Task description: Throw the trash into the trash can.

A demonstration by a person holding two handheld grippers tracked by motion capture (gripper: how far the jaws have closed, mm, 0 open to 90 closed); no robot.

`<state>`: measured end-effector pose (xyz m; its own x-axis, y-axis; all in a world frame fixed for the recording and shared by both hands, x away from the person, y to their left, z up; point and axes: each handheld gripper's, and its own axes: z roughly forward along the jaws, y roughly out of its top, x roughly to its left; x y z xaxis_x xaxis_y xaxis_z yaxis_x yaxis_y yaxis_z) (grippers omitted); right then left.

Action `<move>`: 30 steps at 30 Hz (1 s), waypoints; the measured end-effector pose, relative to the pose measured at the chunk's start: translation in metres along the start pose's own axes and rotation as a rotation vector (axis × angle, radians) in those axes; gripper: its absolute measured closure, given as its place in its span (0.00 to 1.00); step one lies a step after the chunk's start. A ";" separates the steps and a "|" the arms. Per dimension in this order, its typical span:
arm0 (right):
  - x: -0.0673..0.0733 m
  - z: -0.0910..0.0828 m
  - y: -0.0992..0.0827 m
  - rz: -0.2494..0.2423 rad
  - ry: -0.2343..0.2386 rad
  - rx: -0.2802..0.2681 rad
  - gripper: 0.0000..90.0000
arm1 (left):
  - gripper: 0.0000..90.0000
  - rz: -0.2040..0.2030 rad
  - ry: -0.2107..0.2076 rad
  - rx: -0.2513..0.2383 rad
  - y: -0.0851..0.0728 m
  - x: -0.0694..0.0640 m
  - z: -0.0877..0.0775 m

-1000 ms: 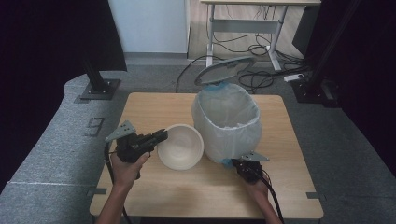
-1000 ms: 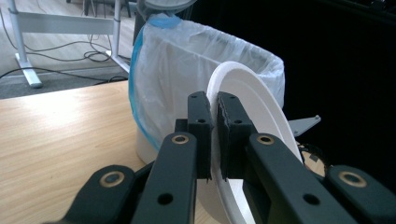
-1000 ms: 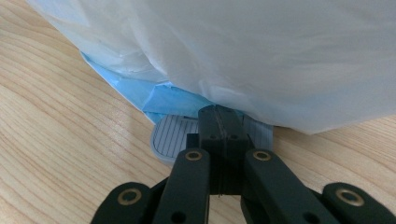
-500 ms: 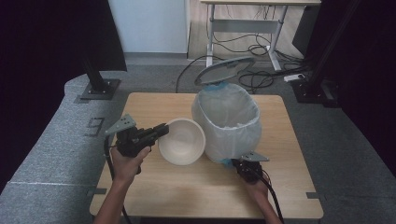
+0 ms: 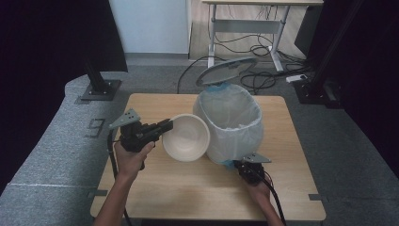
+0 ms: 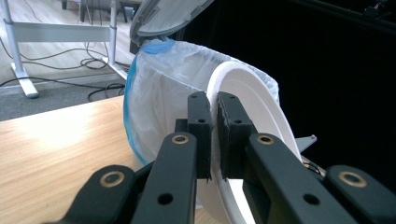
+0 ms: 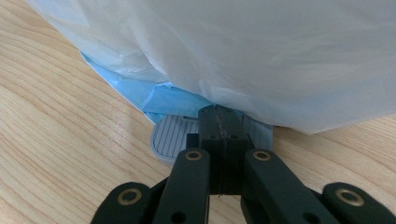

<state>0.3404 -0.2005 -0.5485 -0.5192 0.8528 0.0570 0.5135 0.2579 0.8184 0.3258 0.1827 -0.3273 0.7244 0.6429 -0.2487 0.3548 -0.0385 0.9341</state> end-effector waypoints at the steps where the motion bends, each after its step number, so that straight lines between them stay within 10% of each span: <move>1: 0.000 0.000 0.000 0.000 0.000 0.000 0.99 | 0.95 -0.001 -0.001 -0.001 0.001 0.000 0.001; 30: 0.000 0.000 0.000 -0.003 -0.002 -0.001 0.99 | 0.94 0.040 -0.023 -0.005 0.033 -0.014 0.025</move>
<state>0.3404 -0.2003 -0.5486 -0.5193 0.8529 0.0539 0.5117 0.2598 0.8189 0.3428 0.1532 -0.2996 0.7513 0.6232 -0.2173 0.3229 -0.0599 0.9445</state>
